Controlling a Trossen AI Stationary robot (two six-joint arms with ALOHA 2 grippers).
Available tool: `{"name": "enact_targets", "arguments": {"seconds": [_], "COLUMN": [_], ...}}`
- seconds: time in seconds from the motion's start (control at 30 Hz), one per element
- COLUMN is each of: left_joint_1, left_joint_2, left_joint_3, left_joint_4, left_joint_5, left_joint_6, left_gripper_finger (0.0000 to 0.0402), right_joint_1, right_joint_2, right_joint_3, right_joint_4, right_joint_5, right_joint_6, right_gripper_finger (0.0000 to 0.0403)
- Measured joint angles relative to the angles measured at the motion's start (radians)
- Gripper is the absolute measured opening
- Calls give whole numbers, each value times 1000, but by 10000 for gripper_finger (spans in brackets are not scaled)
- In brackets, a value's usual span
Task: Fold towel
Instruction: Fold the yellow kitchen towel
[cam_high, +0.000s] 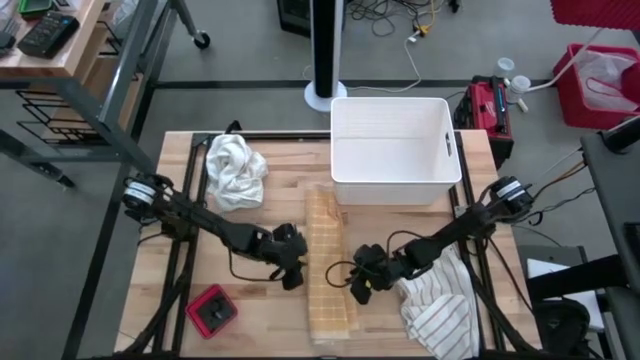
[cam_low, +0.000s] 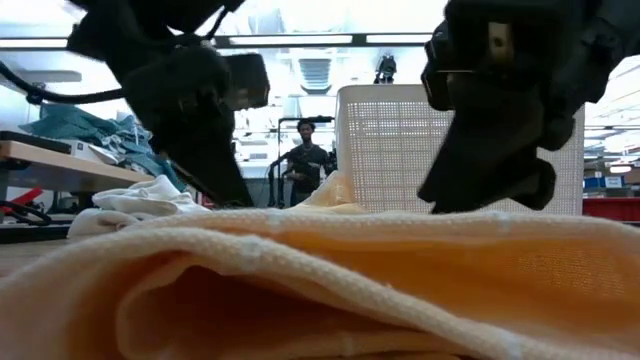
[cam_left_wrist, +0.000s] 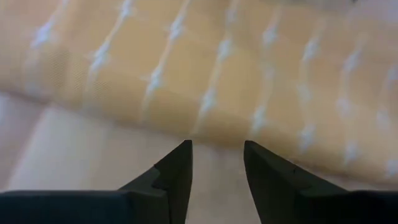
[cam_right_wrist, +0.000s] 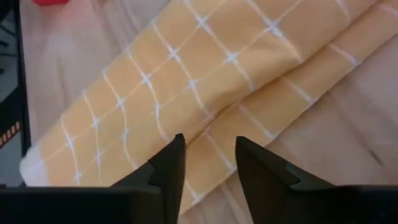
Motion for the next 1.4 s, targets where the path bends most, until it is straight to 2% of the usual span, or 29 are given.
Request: {"name": "enact_targets", "arguments": {"seconds": [0.13,0.37,0.8,0.9,1.03,1.07,1.4], "left_joint_1": [-5,-5,-5,-6,-6,-6,-9], "left_joint_2": [12,-2,-3,-2,-2,-2,-2], "left_joint_3": [-62,-69,-69,-69,-69,-69,-69], "left_joint_4": [161,157,157,158,156,157,155], "left_joint_5": [-12,-12,-14,-15,-16,-16,-17], "left_joint_6": [-18,-30,-32,-34,-35,-37,-42], "left_gripper_finger": [129,119,102,97,91,89,77], "right_joint_1": [-22,-44,-75,-78,-79,-79,-71], "right_joint_2": [15,62,144,143,135,135,60], "right_joint_3": [0,1,68,73,75,77,88], "right_joint_4": [9,138,145,147,146,146,94], "right_joint_5": [-26,-90,-104,-88,-79,-79,-105], "right_joint_6": [1,-8,-52,-71,-93,-100,-120], "right_gripper_finger": [156,160,156,124,26,14,1]}}
